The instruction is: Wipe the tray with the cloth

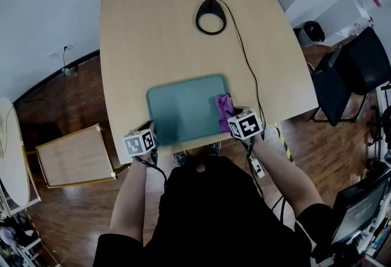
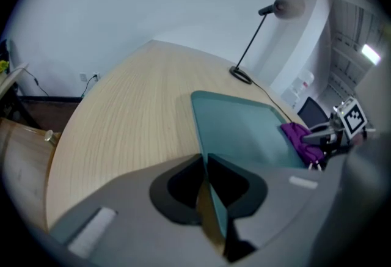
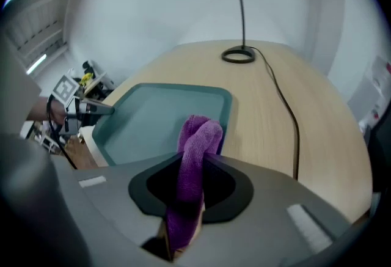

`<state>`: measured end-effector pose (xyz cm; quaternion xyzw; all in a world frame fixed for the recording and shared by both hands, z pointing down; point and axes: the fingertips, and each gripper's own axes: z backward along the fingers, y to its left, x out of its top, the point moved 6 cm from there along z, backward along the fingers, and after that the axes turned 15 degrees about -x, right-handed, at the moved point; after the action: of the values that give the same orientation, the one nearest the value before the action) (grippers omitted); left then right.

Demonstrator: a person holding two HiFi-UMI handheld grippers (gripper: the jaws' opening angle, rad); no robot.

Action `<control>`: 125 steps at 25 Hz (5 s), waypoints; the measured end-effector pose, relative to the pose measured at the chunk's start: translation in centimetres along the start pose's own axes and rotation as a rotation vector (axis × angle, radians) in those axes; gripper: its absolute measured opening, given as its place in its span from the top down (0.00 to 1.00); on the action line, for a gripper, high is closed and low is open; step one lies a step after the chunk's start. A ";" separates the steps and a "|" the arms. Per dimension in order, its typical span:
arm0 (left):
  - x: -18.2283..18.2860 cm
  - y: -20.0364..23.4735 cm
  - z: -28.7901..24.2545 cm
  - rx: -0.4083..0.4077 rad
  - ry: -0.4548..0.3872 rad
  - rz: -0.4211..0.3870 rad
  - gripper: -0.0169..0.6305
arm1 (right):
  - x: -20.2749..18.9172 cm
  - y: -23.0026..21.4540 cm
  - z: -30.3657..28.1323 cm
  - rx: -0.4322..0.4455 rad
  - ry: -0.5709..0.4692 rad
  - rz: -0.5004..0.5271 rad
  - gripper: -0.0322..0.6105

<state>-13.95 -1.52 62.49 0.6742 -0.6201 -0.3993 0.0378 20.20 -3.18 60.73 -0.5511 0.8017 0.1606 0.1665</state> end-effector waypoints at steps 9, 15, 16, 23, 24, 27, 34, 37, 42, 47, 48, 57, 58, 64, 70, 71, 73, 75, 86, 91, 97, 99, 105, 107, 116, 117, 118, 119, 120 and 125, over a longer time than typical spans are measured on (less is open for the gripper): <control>0.0 -0.3 0.4 0.044 0.002 -0.028 0.89 | 7.9 -0.7 -3.9 -0.025 -0.006 0.247 0.84; 0.2 0.3 0.8 0.054 0.006 -0.036 0.89 | 13.0 0.9 -4.5 -0.050 -0.056 0.491 0.84; 0.2 0.4 0.9 0.059 0.002 -0.034 0.89 | 13.3 1.2 -4.6 -0.049 -0.060 0.511 0.84; 0.1 -0.2 0.5 0.068 -0.003 -0.016 0.89 | 11.9 2.4 -3.1 -0.025 -0.112 0.571 0.84; -0.2 -0.5 0.1 0.058 -0.002 -0.012 0.89 | 11.1 2.7 -2.7 -0.011 -0.121 0.578 0.84; -0.5 -1.1 -0.9 0.044 0.008 -0.009 0.89 | 7.8 3.5 -1.5 0.028 -0.127 0.617 0.84; -0.1 -0.6 -0.8 0.038 0.007 -0.015 0.89 | 1.0 6.6 1.5 0.119 -0.137 0.735 0.84; 0.0 -0.6 -0.9 0.043 0.009 -0.014 0.89 | -0.5 7.6 2.4 0.153 -0.143 0.811 0.84; -0.1 -0.7 -0.9 0.041 0.011 -0.014 0.89 | -1.0 8.8 2.4 0.159 -0.147 1.007 0.84; 0.1 -0.8 -0.6 0.049 0.003 -0.013 0.89 | 0.4 8.7 1.7 0.192 -0.137 1.068 0.84; 0.2 -0.9 -0.6 0.050 0.003 -0.015 0.89 | 0.9 8.6 1.4 0.192 -0.139 1.064 0.84; -0.2 -0.9 0.3 0.058 0.010 -0.017 0.89 | 7.8 8.5 -1.9 0.153 -0.159 1.065 0.84; -0.2 -1.0 0.3 0.056 0.008 -0.016 0.89 | 8.7 8.4 -2.3 0.149 -0.159 1.065 0.84; 0.1 -1.3 0.0 0.042 0.008 -0.014 0.89 | 14.0 6.8 -5.0 0.089 -0.148 1.006 0.84; 0.1 -1.3 0.1 0.038 0.007 -0.006 0.89 | 15.2 6.4 -5.3 0.097 -0.126 0.922 0.84; 0.1 -1.3 0.0 0.037 0.007 -0.007 0.89 | 14.9 6.6 -5.2 0.093 -0.130 0.922 0.84; 0.1 -1.2 0.0 0.036 0.008 -0.007 0.89 | 14.0 7.1 -4.9 0.096 -0.137 0.926 0.84; 0.0 -1.2 0.1 0.037 0.010 -0.009 0.89 | 12.7 8.1 -4.1 0.114 -0.146 0.932 0.84; 0.3 -1.1 -0.4 0.045 0.013 -0.013 0.89 | 3.6 13.1 0.6 0.237 -0.138 0.947 0.84; 0.2 -1.1 -1.1 0.022 0.006 -0.018 0.89 | 1.0 14.8 2.0 0.274 -0.139 1.046 0.84; -0.1 -1.3 -1.3 0.027 0.000 -0.014 0.89 | 0.7 15.3 1.8 0.288 -0.140 1.137 0.84; -0.1 -1.4 -1.2 0.031 -0.002 -0.016 0.89 | 1.4 15.1 1.4 0.296 -0.136 1.140 0.84; 0.4 -1.6 -0.5 0.057 0.004 -0.023 0.89 | 7.0 14.6 -1.1 0.268 -0.153 1.120 0.84; 0.3 -1.7 -0.5 0.050 0.003 -0.023 0.89 | 9.0 14.6 -2.0 0.253 -0.154 1.126 0.84; 0.2 -1.7 -0.3 0.029 -0.004 -0.005 0.89 | 16.9 14.5 -5.5 0.148 -0.170 1.171 0.84; 0.2 -1.7 -0.2 0.027 -0.005 -0.004 0.89 | 17.5 14.4 -5.6 0.140 -0.167 1.166 0.84; 0.1 -1.8 -0.2 0.026 -0.007 -0.002 0.89 | 17.8 14.4 -5.6 0.138 -0.161 1.154 0.84; 0.1 -1.8 -0.2 0.024 -0.008 0.001 0.89 | 17.9 14.5 -5.6 0.139 -0.155 1.141 0.84; 0.1 -1.7 -0.2 0.023 -0.009 0.004 0.89 | 17.7 14.6 -5.5 0.138 -0.155 1.135 0.84; 0.1 -1.4 -0.2 0.015 -0.013 0.015 0.89 | 13.6 16.1 -3.9 0.177 -0.165 1.201 0.84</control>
<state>-12.71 -1.37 61.78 0.6672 -0.6283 -0.3988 0.0318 0.14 -10.73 59.37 0.0274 0.9670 0.2016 0.1536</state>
